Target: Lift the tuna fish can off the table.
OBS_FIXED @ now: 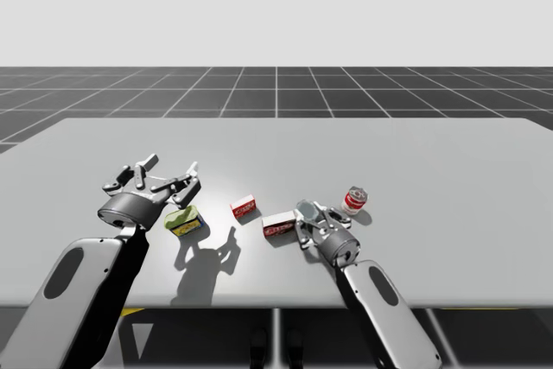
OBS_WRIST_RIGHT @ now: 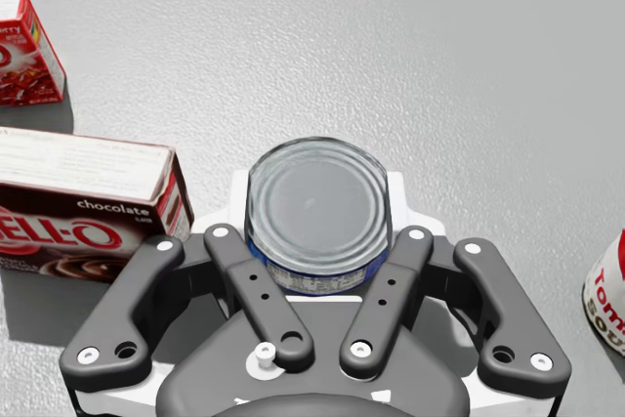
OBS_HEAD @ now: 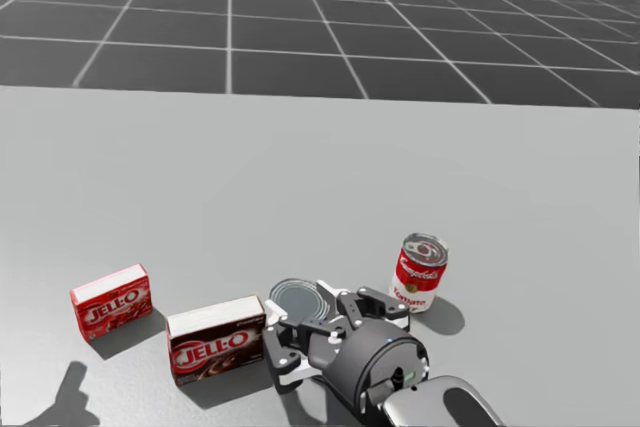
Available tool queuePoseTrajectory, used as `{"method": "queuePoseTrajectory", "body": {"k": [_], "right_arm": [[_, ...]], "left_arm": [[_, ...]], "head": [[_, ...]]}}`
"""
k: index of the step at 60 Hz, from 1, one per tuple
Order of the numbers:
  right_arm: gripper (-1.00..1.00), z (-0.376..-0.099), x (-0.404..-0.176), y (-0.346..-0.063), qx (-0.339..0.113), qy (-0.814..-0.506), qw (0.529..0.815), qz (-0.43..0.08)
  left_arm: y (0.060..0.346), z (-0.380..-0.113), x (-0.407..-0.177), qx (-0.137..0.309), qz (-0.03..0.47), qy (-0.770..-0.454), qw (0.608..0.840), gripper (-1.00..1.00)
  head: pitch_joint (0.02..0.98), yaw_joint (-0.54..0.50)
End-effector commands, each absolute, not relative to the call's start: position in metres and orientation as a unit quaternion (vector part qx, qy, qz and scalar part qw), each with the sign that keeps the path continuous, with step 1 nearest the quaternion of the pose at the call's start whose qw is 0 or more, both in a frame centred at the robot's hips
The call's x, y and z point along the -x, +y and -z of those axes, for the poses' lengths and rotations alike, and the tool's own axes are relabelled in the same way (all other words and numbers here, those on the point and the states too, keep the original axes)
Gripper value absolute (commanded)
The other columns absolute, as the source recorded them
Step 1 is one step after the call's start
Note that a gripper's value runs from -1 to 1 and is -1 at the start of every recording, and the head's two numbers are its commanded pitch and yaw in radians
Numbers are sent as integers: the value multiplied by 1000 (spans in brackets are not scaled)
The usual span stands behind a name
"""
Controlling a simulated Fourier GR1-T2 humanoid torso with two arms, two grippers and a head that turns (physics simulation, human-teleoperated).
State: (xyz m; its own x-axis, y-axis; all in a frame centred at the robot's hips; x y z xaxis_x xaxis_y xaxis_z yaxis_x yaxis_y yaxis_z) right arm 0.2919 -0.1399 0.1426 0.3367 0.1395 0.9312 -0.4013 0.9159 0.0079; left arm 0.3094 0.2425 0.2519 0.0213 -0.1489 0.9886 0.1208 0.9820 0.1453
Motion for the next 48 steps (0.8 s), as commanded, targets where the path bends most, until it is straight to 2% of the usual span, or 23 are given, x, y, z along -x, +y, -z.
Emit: {"method": "queuePoseTrajectory", "body": {"k": [1, 10, 25, 40, 47, 48], "right_arm": [[1000, -127, -290, -146, -84, -538, 829, -126], [1000, -127, -289, -145, -80, -542, 828, -123], [1000, -131, -289, -144, -78, -558, 818, -113], [1000, -168, -284, -142, -81, -615, 778, -100], [1000, -191, -280, -139, -81, -642, 756, -99], [1000, -199, -280, -139, -77, -654, 746, -101]], "left_arm": [[243, -252, -310, -10, 95, -693, 715, -1000], [243, -251, -310, -9, 95, -692, 715, -1000], [243, -252, -310, -7, 94, -693, 715, -1000], [244, -252, -310, -5, 92, -693, 715, -1000], [244, -253, -310, -5, 91, -694, 714, -1000], [244, -253, -310, -5, 92, -694, 714, -1000]], "head": [[547, -188], [464, -188], [444, -192], [447, -191], [445, -191], [444, -192]]}}
